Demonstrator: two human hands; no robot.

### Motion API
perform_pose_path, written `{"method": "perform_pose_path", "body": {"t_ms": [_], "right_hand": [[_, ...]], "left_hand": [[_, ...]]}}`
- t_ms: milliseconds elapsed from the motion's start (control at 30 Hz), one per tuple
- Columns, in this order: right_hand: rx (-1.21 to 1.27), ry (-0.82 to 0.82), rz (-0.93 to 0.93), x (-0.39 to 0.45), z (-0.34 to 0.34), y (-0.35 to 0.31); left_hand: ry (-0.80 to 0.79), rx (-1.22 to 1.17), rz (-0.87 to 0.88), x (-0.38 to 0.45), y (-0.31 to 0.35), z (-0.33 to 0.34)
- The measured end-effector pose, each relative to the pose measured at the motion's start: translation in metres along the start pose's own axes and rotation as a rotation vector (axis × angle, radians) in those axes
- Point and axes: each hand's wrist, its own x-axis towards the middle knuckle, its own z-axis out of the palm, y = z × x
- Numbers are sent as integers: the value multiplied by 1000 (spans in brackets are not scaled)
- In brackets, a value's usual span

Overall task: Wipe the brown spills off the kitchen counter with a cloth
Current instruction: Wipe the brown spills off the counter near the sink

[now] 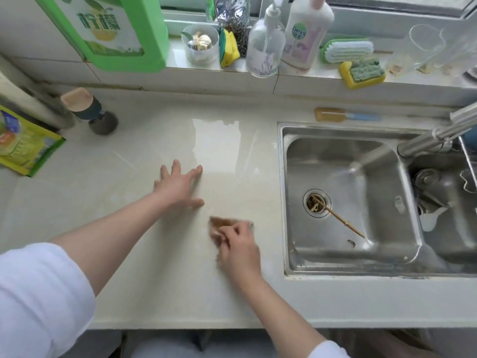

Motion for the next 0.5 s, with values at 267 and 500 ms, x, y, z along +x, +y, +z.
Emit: {"method": "perform_pose_path", "body": {"t_ms": [267,500], "right_hand": [[108,224,237,43,-57,59],[-29,-306,-319,-3,-16,16]], "left_hand": [[-5,0,-13,3,1,2],[-19,9,10,0,2,1]]}}
